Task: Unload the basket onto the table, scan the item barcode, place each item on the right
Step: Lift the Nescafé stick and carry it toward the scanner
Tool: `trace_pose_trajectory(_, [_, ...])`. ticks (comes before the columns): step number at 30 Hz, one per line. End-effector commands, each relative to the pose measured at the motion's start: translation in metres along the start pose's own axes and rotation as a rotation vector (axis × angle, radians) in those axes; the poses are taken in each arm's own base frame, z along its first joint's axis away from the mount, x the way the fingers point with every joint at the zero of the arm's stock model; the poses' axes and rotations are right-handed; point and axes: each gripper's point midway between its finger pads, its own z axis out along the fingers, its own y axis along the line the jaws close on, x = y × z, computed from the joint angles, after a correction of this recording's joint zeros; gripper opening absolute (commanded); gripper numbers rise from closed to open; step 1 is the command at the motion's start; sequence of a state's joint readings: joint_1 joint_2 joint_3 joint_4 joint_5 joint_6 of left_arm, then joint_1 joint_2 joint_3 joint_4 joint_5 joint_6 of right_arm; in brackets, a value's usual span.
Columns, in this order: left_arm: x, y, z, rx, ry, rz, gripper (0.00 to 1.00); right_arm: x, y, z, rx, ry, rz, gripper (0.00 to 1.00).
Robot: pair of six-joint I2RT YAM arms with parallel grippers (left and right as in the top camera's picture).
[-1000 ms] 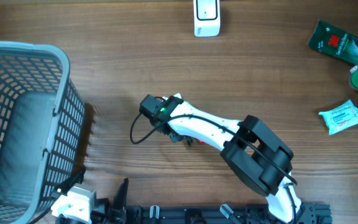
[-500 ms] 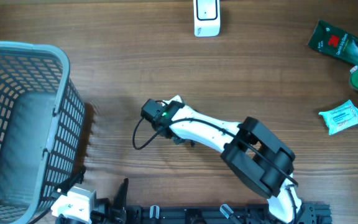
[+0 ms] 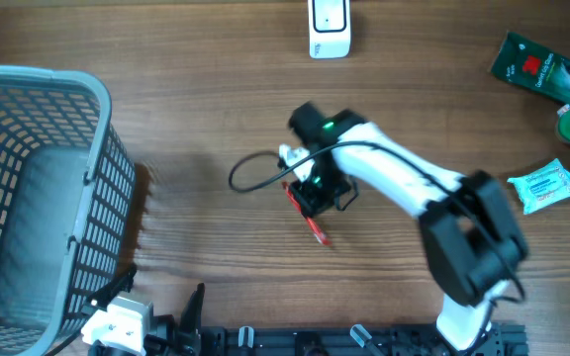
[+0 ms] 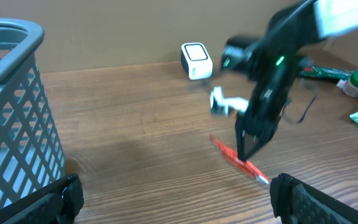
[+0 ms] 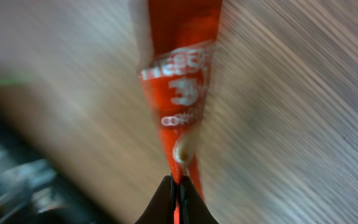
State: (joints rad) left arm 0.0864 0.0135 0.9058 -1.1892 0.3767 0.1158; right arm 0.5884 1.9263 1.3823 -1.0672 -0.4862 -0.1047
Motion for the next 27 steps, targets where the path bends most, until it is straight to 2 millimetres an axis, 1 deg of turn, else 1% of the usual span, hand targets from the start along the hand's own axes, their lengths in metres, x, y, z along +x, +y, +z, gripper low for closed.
trace_pose_trajectory(1, [0.000,-0.003,-0.001,0.019,-0.006,0.015,1.00,-0.023,0.068,-0.062,-0.490,-0.251,-0.253,0.04])
trace_pose_trajectory(2, [0.000,-0.003,-0.001,0.019,-0.006,0.015,1.00,-0.022,0.076,-0.072,-0.593,-0.302,-0.307,0.05])
trace_pose_trajectory(4, [0.000,-0.003,-0.001,0.019,-0.006,0.015,1.00,-0.017,0.088,-0.078,-0.700,-0.376,-0.418,0.04])
trace_pose_trajectory(8, [0.000,-0.003,-0.001,0.019,-0.006,0.015,1.00,-0.012,0.096,-0.080,-0.765,-0.497,-0.605,0.05])
trace_pose_trajectory(10, [0.000,-0.003,-0.001,0.019,-0.006,0.015,1.00,-0.012,0.103,-0.087,-0.815,-0.610,-0.729,0.04])
trace_pose_trajectory(12, [0.000,-0.003,-0.001,0.019,-0.006,0.015,1.00,-0.014,0.107,-0.095,-0.858,-0.704,-0.807,0.04])
trace_pose_trajectory(15, [0.000,-0.003,-0.001,0.019,-0.007,0.015,1.00,-0.017,0.111,-0.103,-0.896,-0.779,-0.868,0.04])
trace_pose_trajectory(19, [0.000,-0.003,-0.001,0.019,-0.007,0.015,1.00,-0.018,0.111,-0.103,-0.895,-0.781,-0.872,0.04])
trace_pose_trajectory(21, [0.000,-0.003,-0.001,0.019,-0.006,0.015,1.00,-0.018,0.109,-0.099,-0.874,-0.768,-0.875,0.04])
trace_pose_trajectory(22, [0.000,-0.003,-0.001,0.019,-0.006,0.015,1.00,-0.019,0.106,-0.094,-0.841,-0.745,-0.873,0.04])
trace_pose_trajectory(25, [0.000,-0.003,-0.001,0.019,-0.006,0.015,1.00,-0.022,0.083,-0.063,-0.675,-0.583,-0.776,0.05])
trace_pose_trajectory(27, [0.000,-0.003,-0.001,0.019,-0.006,0.015,1.00,-0.025,0.073,-0.054,-0.604,-0.539,-0.749,0.05])
